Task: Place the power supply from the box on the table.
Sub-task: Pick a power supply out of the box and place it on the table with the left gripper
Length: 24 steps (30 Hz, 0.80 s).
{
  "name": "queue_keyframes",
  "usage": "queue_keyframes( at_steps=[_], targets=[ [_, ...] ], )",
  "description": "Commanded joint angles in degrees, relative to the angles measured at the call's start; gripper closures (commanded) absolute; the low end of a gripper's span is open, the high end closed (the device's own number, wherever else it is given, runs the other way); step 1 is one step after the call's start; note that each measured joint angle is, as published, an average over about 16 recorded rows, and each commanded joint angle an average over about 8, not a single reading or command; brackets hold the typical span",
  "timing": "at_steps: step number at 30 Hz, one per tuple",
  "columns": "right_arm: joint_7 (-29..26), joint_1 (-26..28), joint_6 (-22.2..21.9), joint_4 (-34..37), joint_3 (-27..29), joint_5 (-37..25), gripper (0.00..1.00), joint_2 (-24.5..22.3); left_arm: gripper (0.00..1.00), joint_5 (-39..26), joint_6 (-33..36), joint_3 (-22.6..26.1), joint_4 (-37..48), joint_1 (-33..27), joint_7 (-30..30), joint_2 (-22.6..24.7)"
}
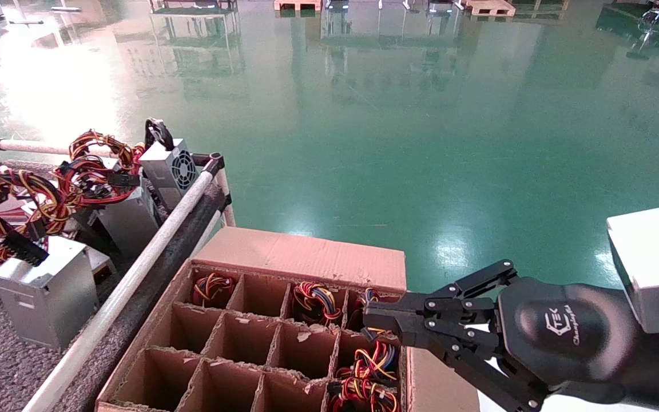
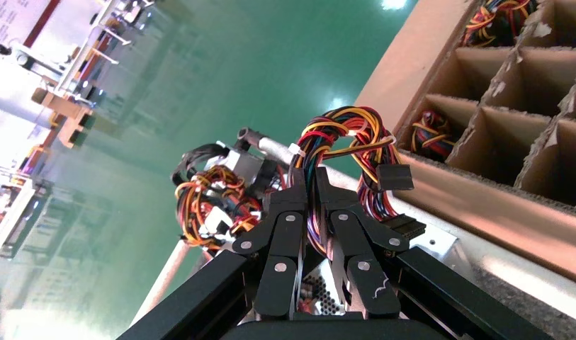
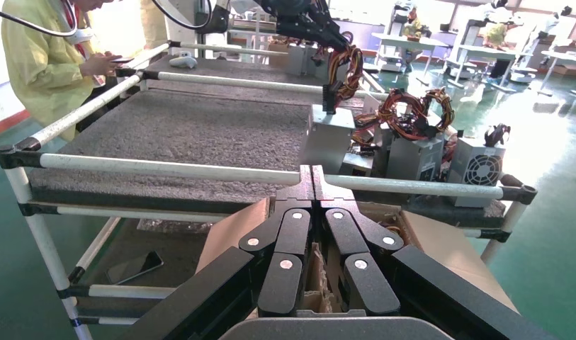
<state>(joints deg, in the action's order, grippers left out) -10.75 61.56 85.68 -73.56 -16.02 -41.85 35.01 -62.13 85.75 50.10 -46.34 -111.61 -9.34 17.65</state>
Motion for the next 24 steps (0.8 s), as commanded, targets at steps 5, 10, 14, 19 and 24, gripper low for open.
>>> queue_keyframes(
  at_steps=[5,10,14,19,24],
  targets=[
    [0.00,0.00,0.00,0.00,0.00,0.00,1.00,0.00,1.00,1.42,-0.41,0.30,-0.68,1.27,0.76,0.82],
    [0.00,0.00,0.00,0.00,0.00,0.00,1.00,0.00,1.00,3.16,-1.64,0.43,-0.90,3.26,1.07,1.92],
    [0.00,0.00,0.00,0.00,0.00,0.00,1.00,0.00,1.00,4.29,-2.53,0.47,-0.83,4.72,1.00,2.72],
    [0.00,0.00,0.00,0.00,0.00,0.00,1.00,0.00,1.00,5.60,-3.59,0.42,-0.41,6.57,0.55,3.65],
    [0.00,0.00,0.00,0.00,0.00,0.00,1.00,0.00,1.00,6.58,-4.46,0.29,0.43,8.16,-0.26,4.04]
  ],
)
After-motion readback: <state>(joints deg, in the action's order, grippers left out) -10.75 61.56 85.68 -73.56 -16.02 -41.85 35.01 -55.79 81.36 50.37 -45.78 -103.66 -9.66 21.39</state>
